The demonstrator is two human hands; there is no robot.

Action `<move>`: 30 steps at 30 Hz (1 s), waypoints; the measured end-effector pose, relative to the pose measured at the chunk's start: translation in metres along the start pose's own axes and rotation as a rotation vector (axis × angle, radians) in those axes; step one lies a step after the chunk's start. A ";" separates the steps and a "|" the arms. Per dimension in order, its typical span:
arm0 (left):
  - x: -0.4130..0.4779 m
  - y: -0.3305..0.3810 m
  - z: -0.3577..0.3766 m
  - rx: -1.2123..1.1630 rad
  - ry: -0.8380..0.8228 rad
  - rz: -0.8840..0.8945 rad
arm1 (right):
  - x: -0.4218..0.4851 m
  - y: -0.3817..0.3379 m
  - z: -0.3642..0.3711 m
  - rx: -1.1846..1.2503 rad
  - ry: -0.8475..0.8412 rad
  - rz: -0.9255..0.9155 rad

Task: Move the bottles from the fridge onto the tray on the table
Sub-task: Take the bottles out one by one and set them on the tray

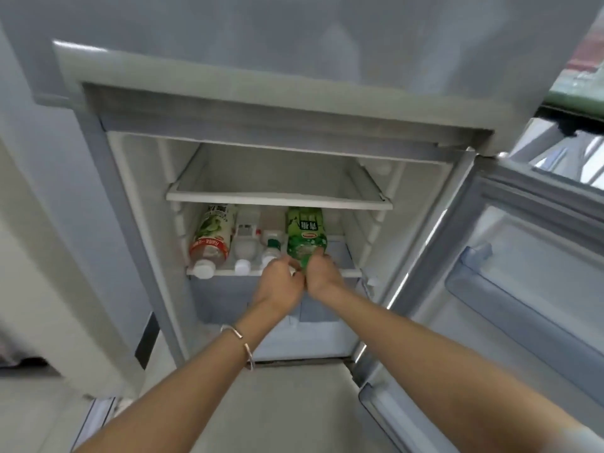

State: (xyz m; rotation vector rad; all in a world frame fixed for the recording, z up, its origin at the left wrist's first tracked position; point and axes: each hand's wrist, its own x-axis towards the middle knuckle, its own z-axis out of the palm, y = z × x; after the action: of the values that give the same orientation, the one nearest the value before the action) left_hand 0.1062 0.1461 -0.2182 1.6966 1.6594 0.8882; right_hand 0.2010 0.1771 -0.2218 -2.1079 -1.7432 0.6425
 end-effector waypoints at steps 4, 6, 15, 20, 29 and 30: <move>-0.003 -0.019 0.000 -0.002 -0.014 -0.079 | 0.026 0.001 0.021 0.074 0.030 0.060; -0.003 -0.025 -0.002 -0.013 -0.031 -0.097 | 0.039 0.003 0.025 0.132 0.031 0.108; -0.002 -0.025 -0.012 -0.042 -0.021 -0.112 | 0.015 0.026 0.032 -0.015 0.272 -0.095; 0.002 -0.016 -0.011 -0.027 -0.019 -0.066 | -0.001 0.016 -0.007 -0.036 0.512 -0.138; -0.006 0.028 -0.003 -0.184 -0.047 0.065 | -0.027 -0.002 -0.075 -0.288 0.677 -0.356; -0.007 0.032 -0.003 -0.204 -0.045 0.073 | -0.035 -0.004 -0.078 -0.312 0.662 -0.392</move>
State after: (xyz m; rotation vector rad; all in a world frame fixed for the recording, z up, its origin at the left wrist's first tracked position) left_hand 0.1229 0.1373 -0.1906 1.6331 1.4328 1.0095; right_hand 0.2343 0.1464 -0.1489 -1.7656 -1.8297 -0.4176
